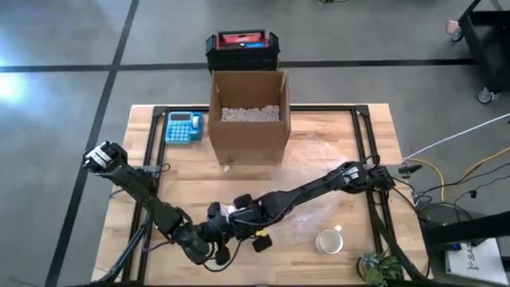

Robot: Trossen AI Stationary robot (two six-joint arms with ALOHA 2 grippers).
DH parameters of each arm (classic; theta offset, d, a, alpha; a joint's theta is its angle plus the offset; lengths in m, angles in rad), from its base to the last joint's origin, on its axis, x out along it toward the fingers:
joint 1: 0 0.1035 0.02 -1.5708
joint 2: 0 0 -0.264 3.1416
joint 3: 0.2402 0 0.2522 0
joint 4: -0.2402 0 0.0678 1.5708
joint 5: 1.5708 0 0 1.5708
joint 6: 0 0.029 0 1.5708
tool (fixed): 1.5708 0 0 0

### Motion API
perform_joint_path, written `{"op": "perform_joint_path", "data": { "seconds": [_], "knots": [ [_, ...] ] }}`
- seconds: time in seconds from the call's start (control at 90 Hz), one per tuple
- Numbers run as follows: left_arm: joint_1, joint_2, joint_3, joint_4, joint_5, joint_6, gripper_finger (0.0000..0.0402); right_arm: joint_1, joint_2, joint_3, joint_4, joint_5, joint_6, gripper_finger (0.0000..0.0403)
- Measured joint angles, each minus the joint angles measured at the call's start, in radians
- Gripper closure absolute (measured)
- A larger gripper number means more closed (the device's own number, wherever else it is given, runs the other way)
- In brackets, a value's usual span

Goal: Wrap mug
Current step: Wrap the purple mug with transparent bubble wrap

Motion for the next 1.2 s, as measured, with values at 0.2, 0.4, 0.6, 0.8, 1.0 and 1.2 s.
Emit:
{"op": "perform_joint_path", "data": {
  "seconds": [0.2,0.4,0.6,0.8,1.0,1.2],
  "knots": [
    [0.024,0.021,-0.025,-0.064,0.014,-0.032,0.0381,0.004,-0.002,0.000,-0.006,-0.001,-0.001,0.0403],
    [0.031,0.054,-0.037,-0.044,0.012,-0.050,0.0381,0.012,-0.052,-0.005,-0.058,-0.003,-0.001,0.0403],
    [0.031,0.054,-0.039,-0.043,0.013,-0.039,0.0381,0.004,-0.137,-0.004,-0.080,0.012,-0.001,0.0403],
    [0.028,0.054,-0.040,-0.031,0.016,-0.036,0.0381,-0.026,-0.129,-0.011,-0.033,0.071,0.005,0.0403],
    [0.027,0.054,-0.040,-0.027,0.030,-0.028,0.0381,-0.034,-0.022,-0.014,0.019,0.075,0.000,0.0403],
    [0.026,0.055,-0.041,-0.022,0.035,-0.011,0.0381,-0.026,0.004,-0.011,0.014,0.078,-0.036,0.0403]
  ]
}}
